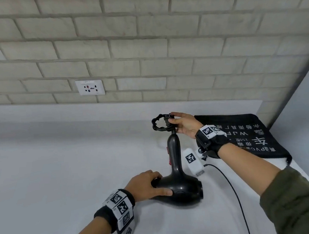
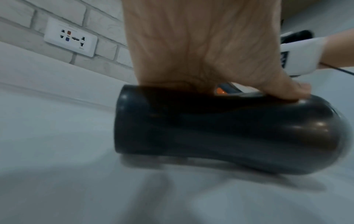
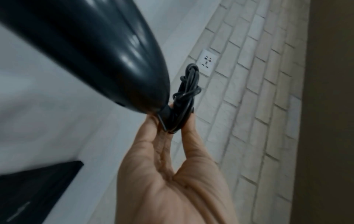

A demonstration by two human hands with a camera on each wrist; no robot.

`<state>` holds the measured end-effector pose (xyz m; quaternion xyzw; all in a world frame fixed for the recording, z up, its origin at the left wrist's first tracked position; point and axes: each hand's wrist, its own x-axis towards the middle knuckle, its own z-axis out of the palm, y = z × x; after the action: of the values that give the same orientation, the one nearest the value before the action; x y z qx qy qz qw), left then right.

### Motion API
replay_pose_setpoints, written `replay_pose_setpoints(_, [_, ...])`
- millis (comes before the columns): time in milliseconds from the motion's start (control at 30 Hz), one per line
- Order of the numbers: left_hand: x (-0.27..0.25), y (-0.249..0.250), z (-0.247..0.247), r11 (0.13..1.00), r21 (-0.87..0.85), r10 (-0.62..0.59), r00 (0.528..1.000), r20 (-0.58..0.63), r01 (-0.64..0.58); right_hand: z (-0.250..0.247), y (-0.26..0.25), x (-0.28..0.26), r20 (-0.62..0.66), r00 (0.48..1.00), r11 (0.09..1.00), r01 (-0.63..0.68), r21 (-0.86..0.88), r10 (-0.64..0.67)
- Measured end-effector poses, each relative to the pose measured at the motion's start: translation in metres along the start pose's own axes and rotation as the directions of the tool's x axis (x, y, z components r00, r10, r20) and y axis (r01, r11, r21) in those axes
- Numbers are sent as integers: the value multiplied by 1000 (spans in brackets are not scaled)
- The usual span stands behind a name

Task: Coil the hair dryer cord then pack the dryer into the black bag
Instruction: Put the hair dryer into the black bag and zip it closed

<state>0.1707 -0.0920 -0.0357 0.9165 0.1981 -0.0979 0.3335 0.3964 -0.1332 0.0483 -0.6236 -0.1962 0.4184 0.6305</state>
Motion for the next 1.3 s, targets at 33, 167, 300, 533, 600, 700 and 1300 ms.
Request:
replay_pose_setpoints(33, [-6, -1, 5, 1000, 24, 4, 1000, -15, -4, 3, 7, 5, -3, 999, 999, -35, -25, 35])
replay_pose_setpoints(167, [-26, -2, 22, 995, 102, 30, 997, -74, -22, 12, 31, 18, 14, 986, 973, -160, -164, 164])
replay_pose_setpoints(300, [-38, -1, 30, 996, 92, -4, 997, -83, 11, 20, 45, 21, 46, 955, 915, -267, -304, 294])
replay_pose_setpoints(533, [-40, 2, 33, 995, 87, -36, 995, -89, 44, 14, 68, 43, 32, 945, 717, -225, -660, 326])
replay_pose_setpoints(600, [-38, 4, 32, 995, 88, -31, 995, -93, 39, 11, 69, 40, 17, 949, 694, -218, -686, 315])
replay_pose_setpoints(700, [-37, 5, 30, 996, 89, -18, 996, -91, 26, 10, 65, 31, -12, 962, 638, -190, -747, 272])
replay_pose_setpoints(1300, [-8, 42, -3, 996, -66, -50, 997, 56, 53, -102, 66, -99, -305, 951, 577, -272, -770, 41])
